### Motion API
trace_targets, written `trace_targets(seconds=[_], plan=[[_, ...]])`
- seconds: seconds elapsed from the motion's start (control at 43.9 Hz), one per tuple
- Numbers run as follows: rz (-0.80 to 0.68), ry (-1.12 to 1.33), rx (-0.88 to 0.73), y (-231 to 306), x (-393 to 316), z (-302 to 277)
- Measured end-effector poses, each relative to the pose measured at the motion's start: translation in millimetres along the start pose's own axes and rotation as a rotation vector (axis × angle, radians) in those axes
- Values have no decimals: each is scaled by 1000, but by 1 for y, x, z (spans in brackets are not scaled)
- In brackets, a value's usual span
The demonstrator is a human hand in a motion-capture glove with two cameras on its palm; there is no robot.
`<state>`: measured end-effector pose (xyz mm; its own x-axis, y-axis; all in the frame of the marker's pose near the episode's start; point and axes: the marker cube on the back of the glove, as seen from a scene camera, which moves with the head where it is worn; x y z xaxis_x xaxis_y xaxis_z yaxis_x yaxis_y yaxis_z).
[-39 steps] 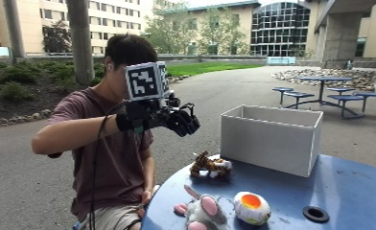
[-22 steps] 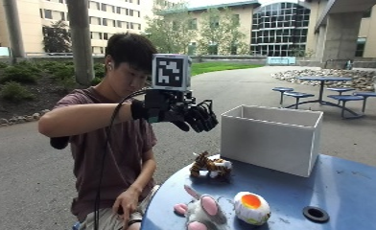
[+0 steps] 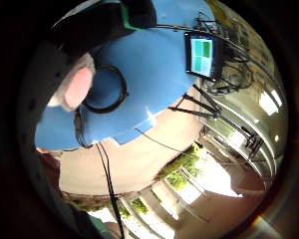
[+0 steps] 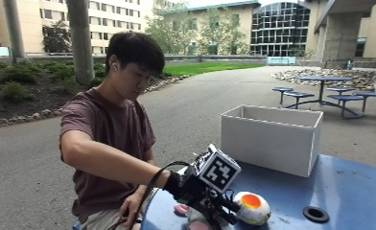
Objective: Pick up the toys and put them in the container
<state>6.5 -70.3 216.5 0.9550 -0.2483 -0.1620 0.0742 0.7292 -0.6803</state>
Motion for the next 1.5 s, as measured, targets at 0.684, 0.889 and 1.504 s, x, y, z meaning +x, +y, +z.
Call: trace_targets(seconds=[0.684,0.889,1.504], plan=[[68,-314,316,-31,-11,11],[67,-364,316,4,-10,-32],[14,-193,511,92,-91,-313]])
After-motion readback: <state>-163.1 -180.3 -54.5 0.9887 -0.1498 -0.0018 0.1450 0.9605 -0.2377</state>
